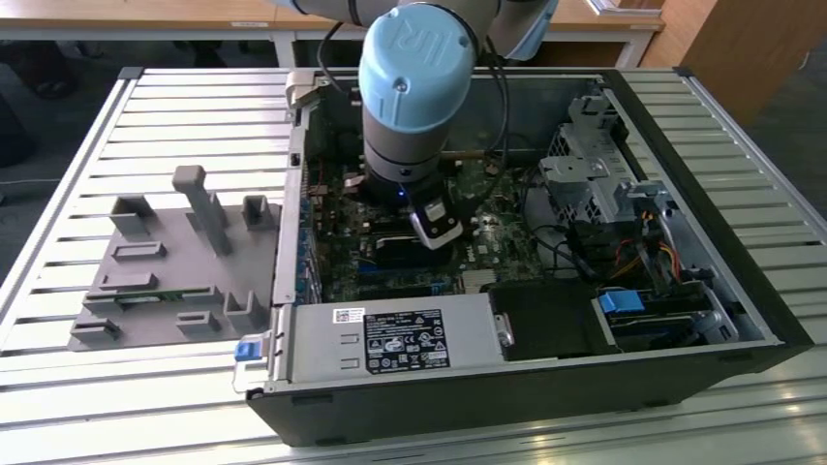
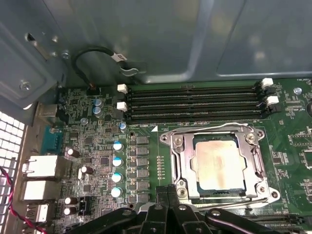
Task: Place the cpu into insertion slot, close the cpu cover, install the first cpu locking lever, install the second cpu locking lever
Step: 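Install the second cpu locking lever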
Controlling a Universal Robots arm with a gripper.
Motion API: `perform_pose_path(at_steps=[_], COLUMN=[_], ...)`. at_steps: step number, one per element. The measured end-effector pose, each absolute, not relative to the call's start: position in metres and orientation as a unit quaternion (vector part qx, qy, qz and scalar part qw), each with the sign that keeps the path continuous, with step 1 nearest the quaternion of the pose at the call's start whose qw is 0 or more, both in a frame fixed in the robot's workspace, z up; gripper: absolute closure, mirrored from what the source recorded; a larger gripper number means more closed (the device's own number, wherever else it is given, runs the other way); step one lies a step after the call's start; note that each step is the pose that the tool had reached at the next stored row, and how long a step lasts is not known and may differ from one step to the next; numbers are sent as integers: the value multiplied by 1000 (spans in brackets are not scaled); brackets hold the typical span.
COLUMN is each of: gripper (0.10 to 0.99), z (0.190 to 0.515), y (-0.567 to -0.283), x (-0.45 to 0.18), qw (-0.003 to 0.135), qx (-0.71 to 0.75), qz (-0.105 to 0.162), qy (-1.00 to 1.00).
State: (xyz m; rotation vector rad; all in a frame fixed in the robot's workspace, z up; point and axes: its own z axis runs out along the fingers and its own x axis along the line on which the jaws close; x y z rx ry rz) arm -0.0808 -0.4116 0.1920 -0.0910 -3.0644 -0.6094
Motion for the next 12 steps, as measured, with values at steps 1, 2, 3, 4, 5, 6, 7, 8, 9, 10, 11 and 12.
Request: perform_pose_path(at_steps=[1, 2, 3, 4, 5, 6, 7, 8, 9, 10, 11, 12], gripper=[980, 980, 980, 980, 980, 980, 980, 980, 980, 980, 980, 980], z=[193, 194, 196, 198, 200, 202, 204, 206, 208, 208, 208, 208], y=[-412, -412, -412, -412, -412, -412, -412, -412, -412, -412, -412, -412], x=[-81, -81, -81, -81, -81, -81, -81, -81, -81, -81, -81, -81], qw=[8, 8, 8, 8, 8, 8, 8, 8, 8, 8, 8, 8], qx=[-29, -29, -29, -29, -29, -29, -29, -29, -29, -29, -29, -29], qz=[-195, -195, -195, -195, -195, -195, -195, -195, -195, -195, -195, -195], qy=[-980, -980, -980, -980, -980, -980, -980, -980, -980, -980, -980, -980])
